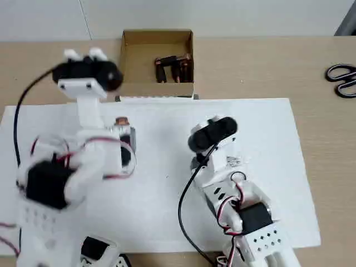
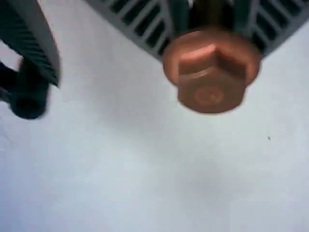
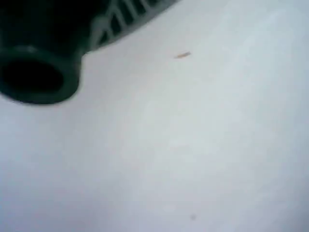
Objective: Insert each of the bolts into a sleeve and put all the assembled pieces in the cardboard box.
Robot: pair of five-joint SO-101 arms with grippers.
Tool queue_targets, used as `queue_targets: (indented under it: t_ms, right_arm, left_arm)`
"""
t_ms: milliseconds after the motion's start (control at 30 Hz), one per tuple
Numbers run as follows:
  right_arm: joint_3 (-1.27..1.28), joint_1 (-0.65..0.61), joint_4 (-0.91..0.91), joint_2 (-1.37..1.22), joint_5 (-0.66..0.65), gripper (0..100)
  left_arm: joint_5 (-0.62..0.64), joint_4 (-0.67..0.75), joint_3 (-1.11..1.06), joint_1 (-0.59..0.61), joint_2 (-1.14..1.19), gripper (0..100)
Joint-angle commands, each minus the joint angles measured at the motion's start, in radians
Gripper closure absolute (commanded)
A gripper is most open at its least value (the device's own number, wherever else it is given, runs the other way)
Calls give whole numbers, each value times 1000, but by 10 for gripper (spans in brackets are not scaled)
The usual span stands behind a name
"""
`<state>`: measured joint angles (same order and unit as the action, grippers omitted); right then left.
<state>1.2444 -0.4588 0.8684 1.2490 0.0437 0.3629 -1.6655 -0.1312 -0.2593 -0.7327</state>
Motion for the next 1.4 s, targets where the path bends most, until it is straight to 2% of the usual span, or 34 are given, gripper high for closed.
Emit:
queue_targets:
  t_ms: [0,300,500,633,933,1367]
  right_arm:
    - [18,-53,-79,19,14,995]
    - [110,-180,-196,19,12,995]
    - [123,-214,-245,19,8,995]
    - [124,-249,-240,19,12,995]
    - [175,-295,-312,19,9,995]
    - [166,-381,-344,22,8,995]
  left_arm:
    - [-9,152,-199,-3,-196,993]
    - [-2,552,-848,-2,-733,993]
    - [80,684,-1093,-2,-990,993]
    - [152,713,-1159,-2,-1089,993]
    - [348,835,-1168,-2,-1079,993]
    - [361,835,-1242,-2,-1080,993]
